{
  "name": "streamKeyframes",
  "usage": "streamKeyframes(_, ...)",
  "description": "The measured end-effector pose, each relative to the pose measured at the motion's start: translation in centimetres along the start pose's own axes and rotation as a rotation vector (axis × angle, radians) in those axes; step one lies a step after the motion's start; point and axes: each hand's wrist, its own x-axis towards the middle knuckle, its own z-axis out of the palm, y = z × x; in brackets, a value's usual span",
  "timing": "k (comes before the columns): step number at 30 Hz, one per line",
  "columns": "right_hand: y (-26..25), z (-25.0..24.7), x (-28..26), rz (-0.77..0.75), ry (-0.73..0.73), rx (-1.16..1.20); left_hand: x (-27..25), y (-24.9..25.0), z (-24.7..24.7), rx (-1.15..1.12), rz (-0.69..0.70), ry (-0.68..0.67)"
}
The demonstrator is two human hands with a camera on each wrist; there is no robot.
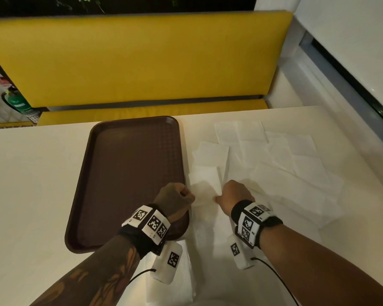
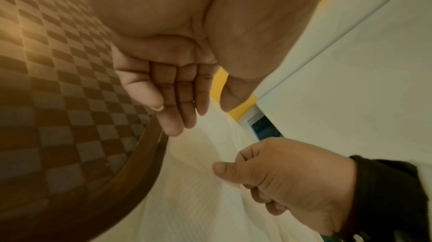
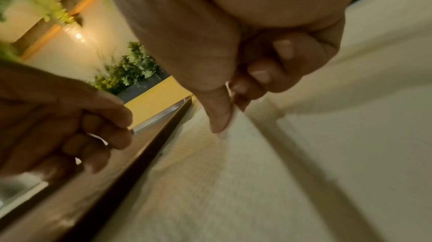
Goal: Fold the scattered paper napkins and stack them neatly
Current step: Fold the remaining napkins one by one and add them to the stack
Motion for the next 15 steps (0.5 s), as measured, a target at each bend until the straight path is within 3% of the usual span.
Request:
streamKeyframes(7,0.9,-1.2,-0.2,0.009,-0.079,0.031,0.0,0.8,0.4,0.006,0.055,-0.043)
streamKeyframes(11,0.6,-3.1,-1.7,-0.176,-0.047,0.228,-0.9,1.8,0.7,0.033,0.127,-0.072)
streamKeyframes(15,-1.4,-5.4,-3.7,-0.367,0.008,0.46,-1.9,3.8,0.0,-0.251,0.111,-0.171)
